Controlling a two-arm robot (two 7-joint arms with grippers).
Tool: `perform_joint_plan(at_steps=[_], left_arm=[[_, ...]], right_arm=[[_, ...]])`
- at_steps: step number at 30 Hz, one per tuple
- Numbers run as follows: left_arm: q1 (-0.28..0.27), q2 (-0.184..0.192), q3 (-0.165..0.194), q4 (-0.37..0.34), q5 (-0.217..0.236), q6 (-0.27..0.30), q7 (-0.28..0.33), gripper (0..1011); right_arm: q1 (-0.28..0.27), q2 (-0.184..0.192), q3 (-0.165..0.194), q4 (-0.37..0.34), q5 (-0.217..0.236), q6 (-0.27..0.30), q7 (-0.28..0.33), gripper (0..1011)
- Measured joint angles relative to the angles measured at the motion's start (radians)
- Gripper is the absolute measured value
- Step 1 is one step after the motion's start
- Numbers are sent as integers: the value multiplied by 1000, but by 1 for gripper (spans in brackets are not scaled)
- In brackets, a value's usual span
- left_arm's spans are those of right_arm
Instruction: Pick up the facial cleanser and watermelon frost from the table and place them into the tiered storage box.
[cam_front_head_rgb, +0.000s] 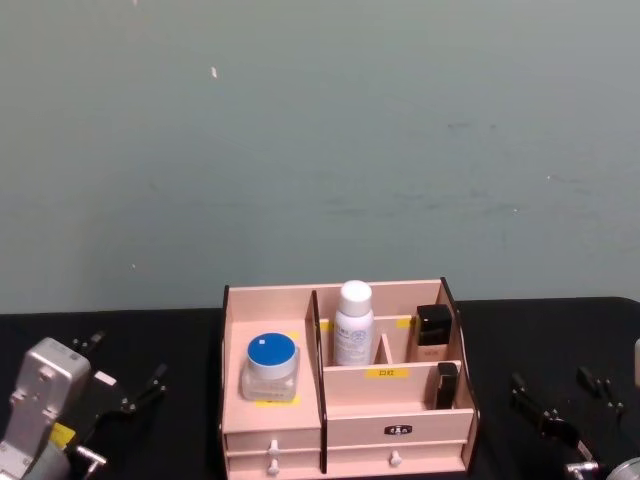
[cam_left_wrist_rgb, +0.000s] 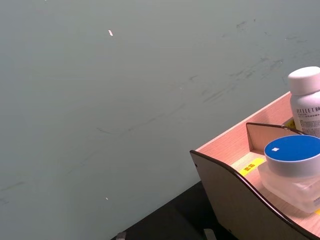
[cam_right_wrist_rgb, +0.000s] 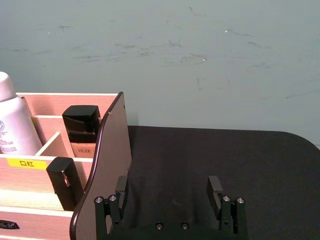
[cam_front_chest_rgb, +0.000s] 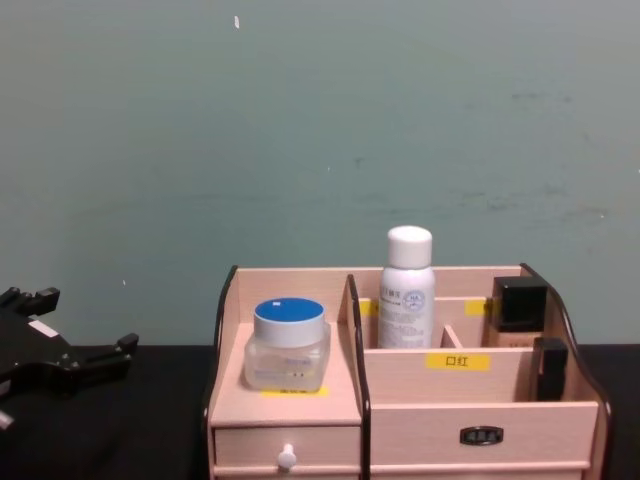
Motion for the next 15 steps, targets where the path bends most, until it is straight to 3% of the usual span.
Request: perform_joint_plan(at_steps=[15], left_arm=[[0,0,0,0,0,0,0,1001]], right_arm=[[-1,1,0,0,0,-1,0,1002]])
